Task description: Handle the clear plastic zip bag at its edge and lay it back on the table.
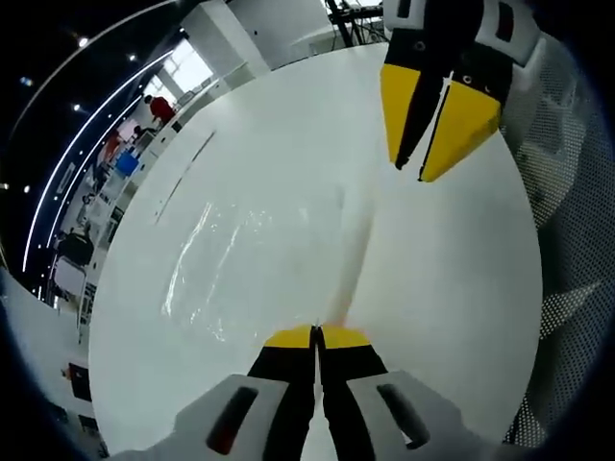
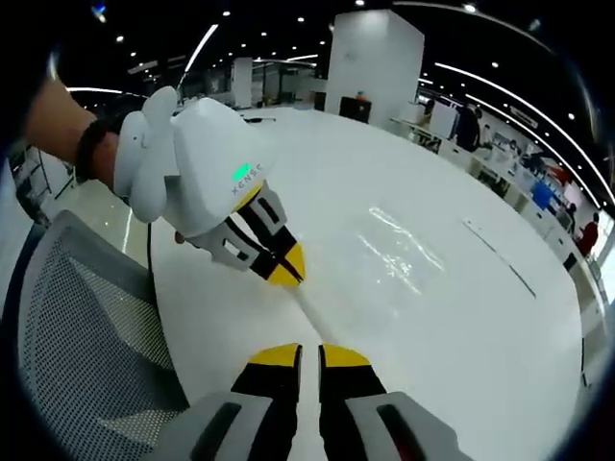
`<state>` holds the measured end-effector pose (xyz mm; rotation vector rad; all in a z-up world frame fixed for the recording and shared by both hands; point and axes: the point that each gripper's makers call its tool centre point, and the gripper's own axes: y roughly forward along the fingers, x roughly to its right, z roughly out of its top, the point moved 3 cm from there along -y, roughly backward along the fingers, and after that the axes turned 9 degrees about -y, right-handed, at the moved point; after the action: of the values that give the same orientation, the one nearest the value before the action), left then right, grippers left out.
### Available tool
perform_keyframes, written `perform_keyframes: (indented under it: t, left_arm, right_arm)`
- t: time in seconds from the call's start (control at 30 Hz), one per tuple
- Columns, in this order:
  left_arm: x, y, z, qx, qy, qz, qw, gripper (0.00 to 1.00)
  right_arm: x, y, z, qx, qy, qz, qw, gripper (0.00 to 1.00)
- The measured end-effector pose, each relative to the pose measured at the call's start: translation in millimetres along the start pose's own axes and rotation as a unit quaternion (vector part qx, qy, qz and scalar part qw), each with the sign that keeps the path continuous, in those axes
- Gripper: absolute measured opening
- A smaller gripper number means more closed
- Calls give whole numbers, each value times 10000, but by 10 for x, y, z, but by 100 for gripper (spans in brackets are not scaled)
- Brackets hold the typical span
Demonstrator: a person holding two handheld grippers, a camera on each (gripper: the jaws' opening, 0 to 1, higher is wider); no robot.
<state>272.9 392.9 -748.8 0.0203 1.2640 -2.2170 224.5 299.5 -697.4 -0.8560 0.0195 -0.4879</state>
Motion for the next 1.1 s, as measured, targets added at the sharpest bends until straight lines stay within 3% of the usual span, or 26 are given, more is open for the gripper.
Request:
perform_keyframes:
  t: [0.5,0.6,0.63,0.77,0.9,1.0,1.1]
  left_arm:
    - [1,-67,38,25,-128,42,9999,0]
    - [43,-92,42,17,-624,-75,9980,1]
    - [16,-97,71,136,-697,2,9975,1]
    - [14,-246,153,205,-804,78,9965,2]
    - [6,-261,140,240,-1003,79,9946,3]
    - [21,-253,98,359,-1698,-30,9848,4]
    - [25,-291,75,398,-1947,1,9801,5]
  right_arm:
    - [57,33,12,64,116,28,9999,3]
    - [61,40,21,77,156,15,9998,3]
    - [63,44,25,76,155,10,9999,3]
    - [85,83,48,85,179,11,9998,3]
    - [86,112,64,117,204,32,9997,5]
    - [77,121,77,140,227,39,9996,5]
    - [69,132,80,146,249,38,9996,6]
